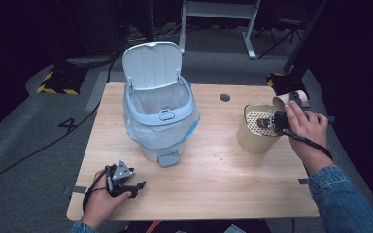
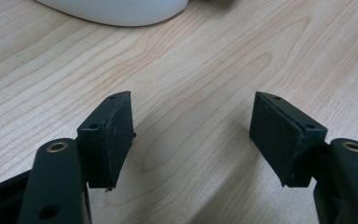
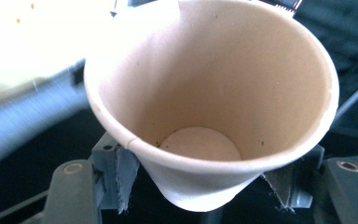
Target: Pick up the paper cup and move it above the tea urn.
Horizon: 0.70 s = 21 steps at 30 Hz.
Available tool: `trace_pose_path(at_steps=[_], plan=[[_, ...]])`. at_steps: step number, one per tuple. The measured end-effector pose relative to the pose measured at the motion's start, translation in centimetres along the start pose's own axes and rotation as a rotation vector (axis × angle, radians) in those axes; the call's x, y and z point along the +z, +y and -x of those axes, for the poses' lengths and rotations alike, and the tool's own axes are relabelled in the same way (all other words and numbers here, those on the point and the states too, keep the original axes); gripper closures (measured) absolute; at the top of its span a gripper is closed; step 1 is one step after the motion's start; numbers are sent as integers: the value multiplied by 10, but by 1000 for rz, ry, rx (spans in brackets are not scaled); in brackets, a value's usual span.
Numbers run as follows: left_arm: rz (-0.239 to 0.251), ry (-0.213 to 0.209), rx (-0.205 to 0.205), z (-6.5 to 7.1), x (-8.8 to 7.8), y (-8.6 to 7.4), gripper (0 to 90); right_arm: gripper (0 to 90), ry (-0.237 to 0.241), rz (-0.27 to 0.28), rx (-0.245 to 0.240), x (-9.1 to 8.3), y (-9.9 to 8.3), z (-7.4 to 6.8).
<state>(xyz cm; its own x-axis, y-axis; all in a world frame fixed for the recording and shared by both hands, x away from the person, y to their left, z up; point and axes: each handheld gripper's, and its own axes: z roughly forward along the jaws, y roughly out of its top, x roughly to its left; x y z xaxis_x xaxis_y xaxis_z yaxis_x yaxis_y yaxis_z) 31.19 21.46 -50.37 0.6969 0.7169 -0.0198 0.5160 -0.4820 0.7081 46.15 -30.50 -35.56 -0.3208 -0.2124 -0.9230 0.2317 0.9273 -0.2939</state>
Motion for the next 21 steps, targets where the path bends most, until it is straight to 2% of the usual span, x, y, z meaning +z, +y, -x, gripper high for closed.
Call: trace_pose_path(at_steps=[7,8,11,12,17,21], plan=[[0,1,0,0,0,0,309,337,125,84,304,3,-20,10],[1,0,-1,0,0,0,309,336,150,105,366,4,-23,12],[0,0,0,0,0,0,309,334,205,137,501,4,-29,13],[1,0,0,0,0,0,309,333,233,154,560,4,-31,13],[0,0,0,0,0,0,309,331,296,204,778,4,-38,13],[0,0,1,0,0,0,309,332,370,253,941,5,-44,13]])
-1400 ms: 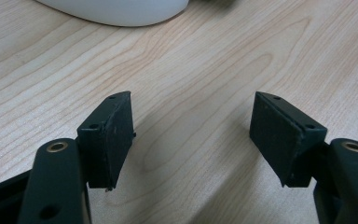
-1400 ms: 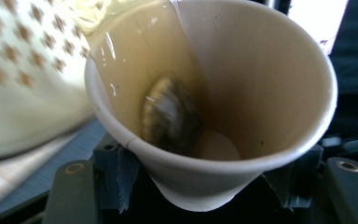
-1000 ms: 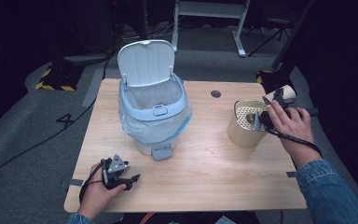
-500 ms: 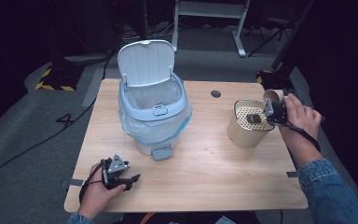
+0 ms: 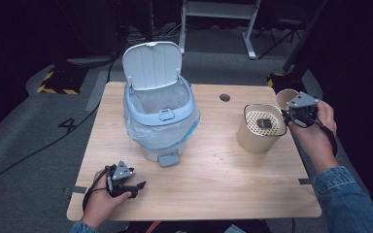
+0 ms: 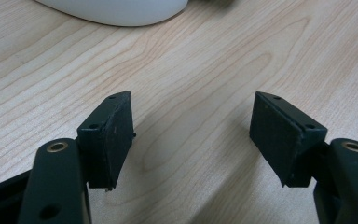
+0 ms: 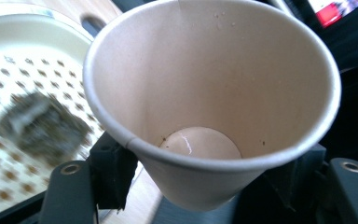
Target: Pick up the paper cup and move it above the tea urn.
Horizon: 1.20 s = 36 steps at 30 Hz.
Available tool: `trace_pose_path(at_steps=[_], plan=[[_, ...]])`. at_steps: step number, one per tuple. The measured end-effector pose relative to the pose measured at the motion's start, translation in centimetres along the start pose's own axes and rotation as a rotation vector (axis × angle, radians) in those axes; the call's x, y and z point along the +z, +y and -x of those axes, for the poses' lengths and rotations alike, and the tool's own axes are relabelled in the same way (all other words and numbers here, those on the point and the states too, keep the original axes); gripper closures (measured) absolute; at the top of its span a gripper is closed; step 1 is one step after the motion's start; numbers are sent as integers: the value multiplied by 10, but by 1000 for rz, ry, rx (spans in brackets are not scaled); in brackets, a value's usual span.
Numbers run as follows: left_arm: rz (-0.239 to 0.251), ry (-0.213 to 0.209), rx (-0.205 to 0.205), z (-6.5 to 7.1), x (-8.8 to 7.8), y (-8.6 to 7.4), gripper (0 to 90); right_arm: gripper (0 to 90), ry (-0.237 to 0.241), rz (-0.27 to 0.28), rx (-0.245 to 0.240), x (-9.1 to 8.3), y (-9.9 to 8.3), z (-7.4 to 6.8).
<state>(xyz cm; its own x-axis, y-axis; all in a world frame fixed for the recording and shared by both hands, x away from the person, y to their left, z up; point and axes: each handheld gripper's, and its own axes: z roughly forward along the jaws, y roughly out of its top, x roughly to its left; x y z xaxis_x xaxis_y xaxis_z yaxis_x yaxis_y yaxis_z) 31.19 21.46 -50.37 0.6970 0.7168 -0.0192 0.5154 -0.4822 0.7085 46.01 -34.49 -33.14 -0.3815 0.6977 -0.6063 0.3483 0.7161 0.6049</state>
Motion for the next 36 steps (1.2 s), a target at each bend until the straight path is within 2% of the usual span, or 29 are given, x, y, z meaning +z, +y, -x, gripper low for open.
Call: trace_pose_path(at_steps=[1,2,3,4,5,11,14,17,22,23,24,25,26,28,32,36], plan=[[0,0,0,0,0,0,309,332,40,32,81,0,-2,3],[0,0,-1,0,0,0,309,332,40,32,81,0,-2,3],[0,0,-1,0,0,0,309,332,85,59,162,0,-5,6],[0,0,0,0,0,0,309,332,85,59,162,0,-5,6],[0,0,0,0,0,0,309,332,95,67,183,0,-6,7],[0,0,0,0,0,0,309,331,187,133,328,-1,-11,12],[0,0,-1,0,0,0,309,331,197,144,353,-2,-12,12],[0,0,-1,0,0,0,309,333,236,171,409,-7,-12,14],[0,0,-1,0,0,0,309,332,260,196,415,-14,-8,13],[0,0,0,0,0,0,309,332,280,208,417,-16,-6,11],[0,0,1,0,0,0,309,332,321,251,419,-20,-1,9],[0,0,0,0,0,0,309,332,321,251,419,-20,-1,9],[0,0,0,0,0,0,308,332,339,282,420,-22,2,7],[0,0,-1,0,0,0,308,333,363,307,414,-26,8,4],[0,0,0,0,0,0,308,333,387,320,376,-33,19,-3],[0,0,0,0,0,0,309,335,432,326,378,-40,29,-9]])
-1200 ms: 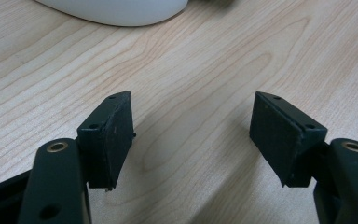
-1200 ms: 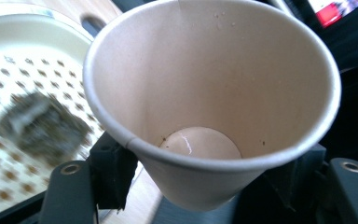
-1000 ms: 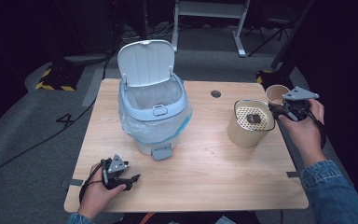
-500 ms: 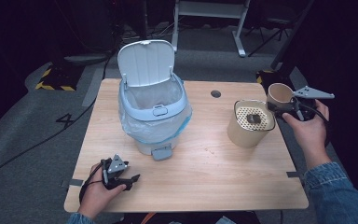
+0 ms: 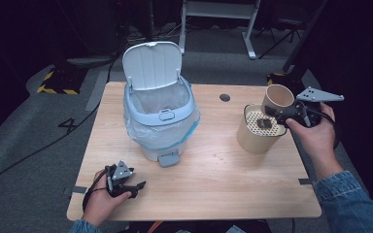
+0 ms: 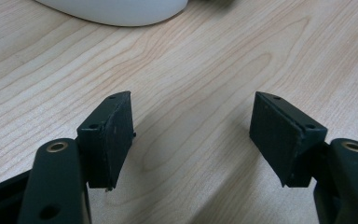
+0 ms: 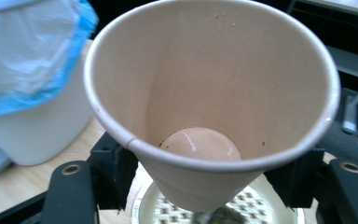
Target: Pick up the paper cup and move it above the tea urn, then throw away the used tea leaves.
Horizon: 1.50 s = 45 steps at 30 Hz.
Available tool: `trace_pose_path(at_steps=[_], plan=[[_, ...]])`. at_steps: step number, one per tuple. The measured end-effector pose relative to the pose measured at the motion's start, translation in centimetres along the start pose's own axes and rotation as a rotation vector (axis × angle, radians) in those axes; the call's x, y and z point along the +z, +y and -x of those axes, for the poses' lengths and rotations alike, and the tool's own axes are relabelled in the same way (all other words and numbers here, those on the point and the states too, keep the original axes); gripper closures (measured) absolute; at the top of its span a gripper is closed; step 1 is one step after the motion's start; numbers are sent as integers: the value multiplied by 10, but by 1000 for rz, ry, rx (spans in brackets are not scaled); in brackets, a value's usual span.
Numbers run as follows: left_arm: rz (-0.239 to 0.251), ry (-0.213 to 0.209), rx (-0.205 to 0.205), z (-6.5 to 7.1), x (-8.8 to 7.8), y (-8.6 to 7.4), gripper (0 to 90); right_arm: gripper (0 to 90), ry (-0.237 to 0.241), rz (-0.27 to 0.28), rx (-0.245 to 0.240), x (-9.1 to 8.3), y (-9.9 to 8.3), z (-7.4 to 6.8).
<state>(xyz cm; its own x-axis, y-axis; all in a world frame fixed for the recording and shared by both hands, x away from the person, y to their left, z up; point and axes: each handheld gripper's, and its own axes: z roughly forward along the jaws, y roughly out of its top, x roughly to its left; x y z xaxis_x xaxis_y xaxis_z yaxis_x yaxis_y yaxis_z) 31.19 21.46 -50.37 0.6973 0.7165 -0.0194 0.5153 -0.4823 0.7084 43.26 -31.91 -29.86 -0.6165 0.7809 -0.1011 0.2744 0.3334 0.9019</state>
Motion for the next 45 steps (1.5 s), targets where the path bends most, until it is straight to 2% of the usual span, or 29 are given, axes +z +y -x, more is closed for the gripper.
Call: trace_pose_path(at_steps=[3,4,5,16,18,22,24,34,41,45], plan=[[0,0,0,0,0,0,308,336,56,14,1,-1,7,-9],[0,0,0,0,0,0,309,336,89,22,-3,0,12,-15],[0,0,0,0,0,0,309,336,89,22,-3,0,12,-15],[1,1,0,0,0,0,309,337,209,18,-41,4,31,-44],[2,1,-2,1,0,-1,309,337,212,19,-57,6,37,-48],[0,0,-2,1,-1,-1,309,337,253,31,-79,16,53,-59],[2,1,-3,1,-1,-1,309,338,258,31,-82,18,56,-61],[3,1,-5,0,-1,-1,309,338,340,39,-133,46,91,-90],[2,0,-5,0,-1,-1,308,338,368,49,-134,58,108,-103],[0,0,2,0,-1,-1,306,338,396,58,-122,72,122,-115]])
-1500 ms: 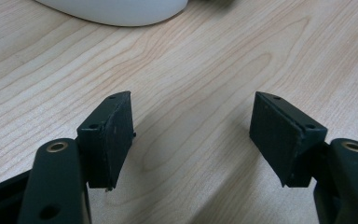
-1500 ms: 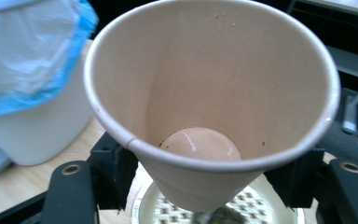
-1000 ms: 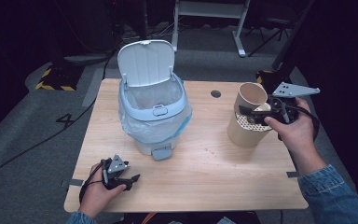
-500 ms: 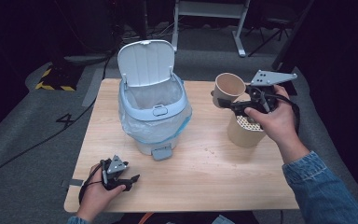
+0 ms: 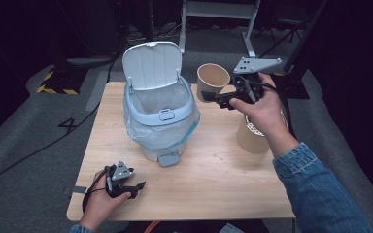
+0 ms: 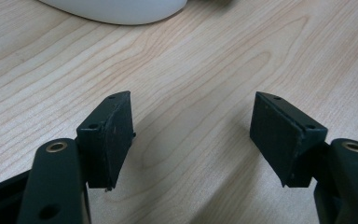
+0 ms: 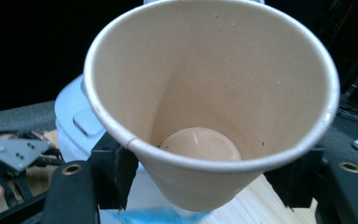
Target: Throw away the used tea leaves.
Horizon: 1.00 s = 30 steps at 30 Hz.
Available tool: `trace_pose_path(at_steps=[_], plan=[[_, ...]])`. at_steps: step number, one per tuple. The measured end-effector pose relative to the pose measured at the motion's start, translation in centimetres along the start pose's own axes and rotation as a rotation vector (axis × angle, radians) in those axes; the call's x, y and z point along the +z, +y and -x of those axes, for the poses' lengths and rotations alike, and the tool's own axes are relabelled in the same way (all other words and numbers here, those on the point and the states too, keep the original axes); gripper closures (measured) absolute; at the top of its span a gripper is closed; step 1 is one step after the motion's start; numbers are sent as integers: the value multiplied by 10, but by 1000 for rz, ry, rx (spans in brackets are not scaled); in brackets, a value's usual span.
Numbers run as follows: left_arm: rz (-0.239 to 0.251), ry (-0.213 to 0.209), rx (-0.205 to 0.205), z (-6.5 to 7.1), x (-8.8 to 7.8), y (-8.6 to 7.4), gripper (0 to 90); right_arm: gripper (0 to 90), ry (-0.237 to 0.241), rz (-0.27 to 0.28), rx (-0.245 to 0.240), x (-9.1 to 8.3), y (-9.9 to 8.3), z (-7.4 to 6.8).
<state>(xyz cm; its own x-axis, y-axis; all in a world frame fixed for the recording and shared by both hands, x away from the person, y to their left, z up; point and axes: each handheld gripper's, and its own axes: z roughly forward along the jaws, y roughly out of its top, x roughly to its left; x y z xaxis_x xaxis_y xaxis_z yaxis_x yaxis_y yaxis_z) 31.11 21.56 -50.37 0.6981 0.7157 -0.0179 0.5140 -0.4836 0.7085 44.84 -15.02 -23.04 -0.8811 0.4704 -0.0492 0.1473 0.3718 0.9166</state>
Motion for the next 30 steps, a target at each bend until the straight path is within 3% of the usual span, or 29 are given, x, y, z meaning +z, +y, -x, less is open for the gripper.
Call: trace_pose_path(at_steps=[15,21,24,28,30], plan=[[0,-4,-2,0,1,0,304,331,61,-2,17,61,13,-8],[0,-5,3,-1,1,1,304,317,57,-12,-12,80,12,-11],[0,-4,3,-1,1,1,304,304,80,-23,-25,90,12,-11],[0,-3,3,-1,1,1,304,154,68,-12,-15,95,10,-9],[0,-3,3,-1,1,1,304,160,61,-8,-23,97,8,-9]])
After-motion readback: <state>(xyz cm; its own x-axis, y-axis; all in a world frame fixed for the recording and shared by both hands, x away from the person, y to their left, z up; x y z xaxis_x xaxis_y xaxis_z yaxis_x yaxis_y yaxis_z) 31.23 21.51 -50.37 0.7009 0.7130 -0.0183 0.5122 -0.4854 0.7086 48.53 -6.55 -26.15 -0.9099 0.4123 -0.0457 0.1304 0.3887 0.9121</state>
